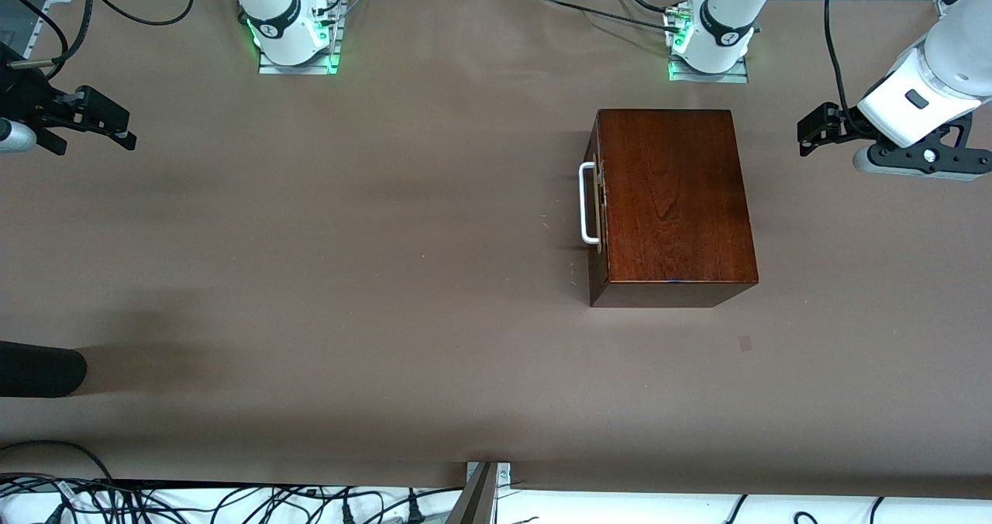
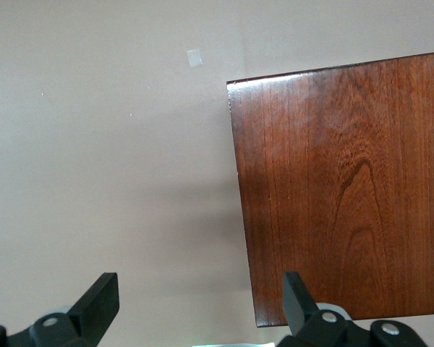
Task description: Open drawer, take yellow block, close drawer
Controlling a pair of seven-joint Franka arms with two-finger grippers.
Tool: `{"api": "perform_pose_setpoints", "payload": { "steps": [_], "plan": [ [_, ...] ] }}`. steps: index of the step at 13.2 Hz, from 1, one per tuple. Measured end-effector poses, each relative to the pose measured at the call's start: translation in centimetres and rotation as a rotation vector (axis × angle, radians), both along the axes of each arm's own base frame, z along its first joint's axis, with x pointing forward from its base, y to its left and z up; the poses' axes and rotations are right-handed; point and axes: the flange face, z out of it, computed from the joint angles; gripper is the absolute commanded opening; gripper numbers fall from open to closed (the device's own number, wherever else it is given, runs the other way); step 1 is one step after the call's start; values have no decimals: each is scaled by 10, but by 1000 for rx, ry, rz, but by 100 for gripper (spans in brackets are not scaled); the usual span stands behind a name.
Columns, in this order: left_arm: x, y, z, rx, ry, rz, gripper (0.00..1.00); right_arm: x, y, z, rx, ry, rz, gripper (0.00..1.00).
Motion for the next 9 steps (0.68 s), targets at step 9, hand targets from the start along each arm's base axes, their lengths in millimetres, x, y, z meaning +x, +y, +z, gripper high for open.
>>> {"api": "perform_pose_setpoints", "payload": {
  "steps": [9],
  "plan": [
    [-1,0,-1,1,11,1,100,0,0,0,0,0,0,100]
  ]
}}
